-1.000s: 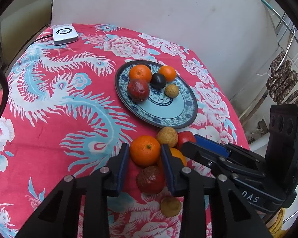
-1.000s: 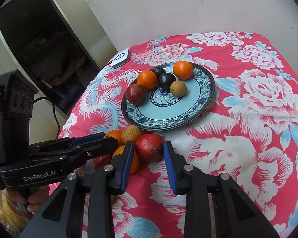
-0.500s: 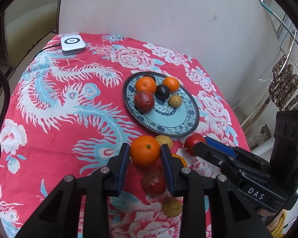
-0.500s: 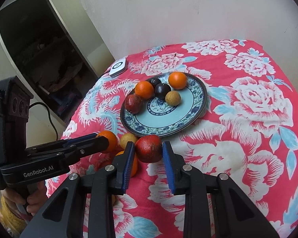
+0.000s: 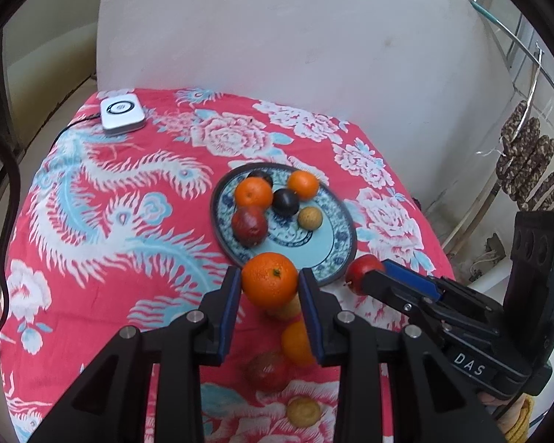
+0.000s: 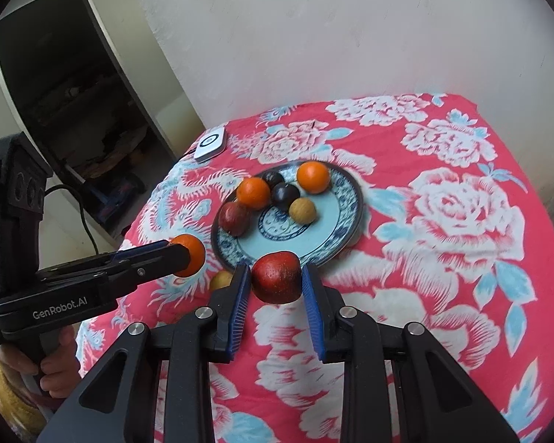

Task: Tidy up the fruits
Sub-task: 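Carry the orange with the left gripper while the right carries the apple to the plate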

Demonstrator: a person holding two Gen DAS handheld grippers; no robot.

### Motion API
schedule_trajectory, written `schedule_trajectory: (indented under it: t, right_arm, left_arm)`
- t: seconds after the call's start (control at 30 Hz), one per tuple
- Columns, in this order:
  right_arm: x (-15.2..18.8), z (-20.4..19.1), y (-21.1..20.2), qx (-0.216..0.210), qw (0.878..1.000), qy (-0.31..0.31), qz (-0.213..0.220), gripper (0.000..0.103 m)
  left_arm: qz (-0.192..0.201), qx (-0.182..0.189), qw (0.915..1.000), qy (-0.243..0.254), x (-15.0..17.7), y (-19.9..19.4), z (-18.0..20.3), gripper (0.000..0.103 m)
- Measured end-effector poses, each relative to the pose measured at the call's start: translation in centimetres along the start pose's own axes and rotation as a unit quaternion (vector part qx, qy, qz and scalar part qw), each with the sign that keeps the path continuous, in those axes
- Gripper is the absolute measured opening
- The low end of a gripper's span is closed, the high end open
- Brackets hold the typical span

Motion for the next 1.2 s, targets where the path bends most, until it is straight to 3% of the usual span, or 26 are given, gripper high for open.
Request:
schedule_trajectory:
  t: [0.43, 0.5, 0.67, 1.2]
  right_arm:
    - [-2.1, 1.4, 1.0, 0.032, 0.999, -0.011, 0.008, 0.030]
    - [-2.6, 1.8, 1.3, 0.035, 0.999, -0.011, 0.010, 0.025]
    - [-3.6, 2.4, 2.0, 0.046, 0.999, -0.015, 0.010, 0.025]
    - [-3.4, 2.5, 2.2, 0.042, 0.999, -0.012, 0.008, 0.025]
  left_arm:
    - [0.008, -0.010, 0.9995, 0.030, -1.6, 2.3, 2.8, 0.034]
    - [0.010, -0.017, 0.9991, 0.037, -1.7, 2.7, 3.1, 0.034]
    - [0.009, -0.027, 0.9987, 0.043, -1.9, 3.7, 3.5, 0.033]
    - [0.004, -0.025, 0.9987, 0.044, -2.3, 5.4, 3.8, 0.034]
Point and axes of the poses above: each gripper's, at about its wrist camera, not at the fingertips, and y roughly the way its jaws point, z to its right, x to its underside, the point moved 1 cm from there along y, roughly the way its jaws point, and after that the axes turned 5 degrees about -x, right-handed, at the moved point
